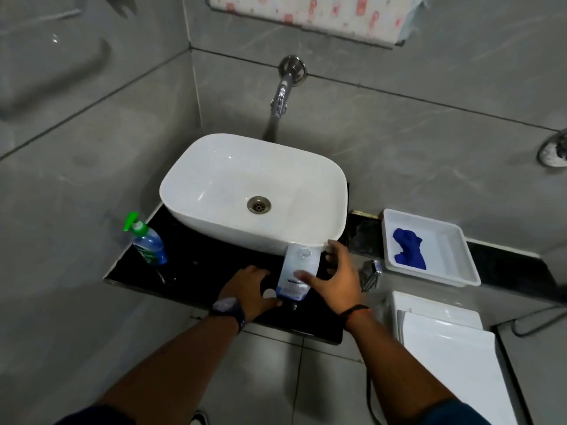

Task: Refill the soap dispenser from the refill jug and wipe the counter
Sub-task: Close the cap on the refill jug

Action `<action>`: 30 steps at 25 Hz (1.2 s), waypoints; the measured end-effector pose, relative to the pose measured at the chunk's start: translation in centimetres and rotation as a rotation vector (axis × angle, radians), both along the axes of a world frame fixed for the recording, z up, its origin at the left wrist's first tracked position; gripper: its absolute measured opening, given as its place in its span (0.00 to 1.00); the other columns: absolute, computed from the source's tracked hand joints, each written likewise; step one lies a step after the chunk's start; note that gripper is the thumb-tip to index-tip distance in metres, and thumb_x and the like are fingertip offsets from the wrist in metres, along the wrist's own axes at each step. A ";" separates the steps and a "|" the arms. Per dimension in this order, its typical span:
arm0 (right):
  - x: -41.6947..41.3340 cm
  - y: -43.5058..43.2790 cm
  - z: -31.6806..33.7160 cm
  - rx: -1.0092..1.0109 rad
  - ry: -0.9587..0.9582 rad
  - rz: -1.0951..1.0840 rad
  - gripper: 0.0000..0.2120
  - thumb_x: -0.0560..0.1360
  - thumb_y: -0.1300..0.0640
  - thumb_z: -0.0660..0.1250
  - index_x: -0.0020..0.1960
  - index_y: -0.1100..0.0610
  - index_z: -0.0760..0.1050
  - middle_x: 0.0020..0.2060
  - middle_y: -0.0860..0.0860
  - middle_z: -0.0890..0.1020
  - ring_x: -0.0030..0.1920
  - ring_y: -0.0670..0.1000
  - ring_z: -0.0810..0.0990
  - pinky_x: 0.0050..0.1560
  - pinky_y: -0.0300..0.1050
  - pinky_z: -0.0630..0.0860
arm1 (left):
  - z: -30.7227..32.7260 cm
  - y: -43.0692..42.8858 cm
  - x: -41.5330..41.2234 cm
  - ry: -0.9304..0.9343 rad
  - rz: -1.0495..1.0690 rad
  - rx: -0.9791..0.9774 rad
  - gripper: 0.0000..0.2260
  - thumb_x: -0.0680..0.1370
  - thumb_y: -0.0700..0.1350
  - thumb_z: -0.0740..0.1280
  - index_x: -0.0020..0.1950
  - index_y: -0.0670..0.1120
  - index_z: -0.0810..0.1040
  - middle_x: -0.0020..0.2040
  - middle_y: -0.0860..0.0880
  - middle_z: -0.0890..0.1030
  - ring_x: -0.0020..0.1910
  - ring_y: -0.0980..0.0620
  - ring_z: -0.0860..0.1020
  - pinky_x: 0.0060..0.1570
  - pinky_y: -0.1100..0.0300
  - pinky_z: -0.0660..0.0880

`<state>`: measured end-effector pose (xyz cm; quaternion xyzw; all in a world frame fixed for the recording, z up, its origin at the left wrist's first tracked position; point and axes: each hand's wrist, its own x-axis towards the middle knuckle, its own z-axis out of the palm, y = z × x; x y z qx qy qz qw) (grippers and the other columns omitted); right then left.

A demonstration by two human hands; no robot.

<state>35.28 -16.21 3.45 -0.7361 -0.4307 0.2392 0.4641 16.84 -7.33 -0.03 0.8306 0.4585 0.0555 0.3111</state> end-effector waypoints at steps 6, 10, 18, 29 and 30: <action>-0.7 1.1 -4.6 -0.045 0.052 0.101 0.37 0.54 0.44 0.81 0.57 0.30 0.67 0.53 0.27 0.76 0.54 0.33 0.75 0.44 0.26 0.73 | -4.2 0.1 1.0 0.131 -0.039 0.095 0.19 0.64 0.57 0.74 0.49 0.48 0.77 0.52 0.47 0.78 0.52 0.42 0.76 0.48 0.53 0.75; -0.7 1.3 -5.1 -0.038 0.080 0.078 0.35 0.55 0.44 0.80 0.57 0.31 0.69 0.51 0.29 0.78 0.53 0.33 0.76 0.44 0.26 0.73 | -5.1 0.5 1.0 0.096 -0.060 0.210 0.13 0.69 0.54 0.71 0.47 0.47 0.78 0.50 0.45 0.80 0.50 0.43 0.77 0.45 0.54 0.74; -1.3 0.3 -2.9 -0.117 0.026 0.033 0.32 0.55 0.48 0.82 0.53 0.33 0.71 0.46 0.36 0.80 0.46 0.33 0.78 0.41 0.27 0.75 | 3.0 1.9 -0.6 -0.468 0.436 0.111 0.12 0.67 0.55 0.74 0.46 0.51 0.79 0.40 0.53 0.82 0.39 0.54 0.79 0.41 0.60 0.76; -3.0 -0.5 4.0 -0.045 -0.095 0.073 0.33 0.53 0.38 0.79 0.54 0.37 0.69 0.44 0.38 0.80 0.43 0.36 0.78 0.36 0.26 0.73 | 13.5 -0.7 1.9 -0.655 0.004 0.510 0.14 0.64 0.50 0.78 0.46 0.47 0.83 0.44 0.49 0.84 0.41 0.55 0.78 0.44 0.64 0.73; -3.0 -0.6 4.3 -0.042 -0.105 0.069 0.33 0.53 0.38 0.79 0.54 0.37 0.69 0.44 0.38 0.80 0.43 0.35 0.78 0.36 0.26 0.73 | 13.9 -0.8 1.8 -0.669 0.001 0.477 0.14 0.64 0.49 0.78 0.47 0.46 0.84 0.44 0.49 0.84 0.41 0.55 0.78 0.43 0.64 0.75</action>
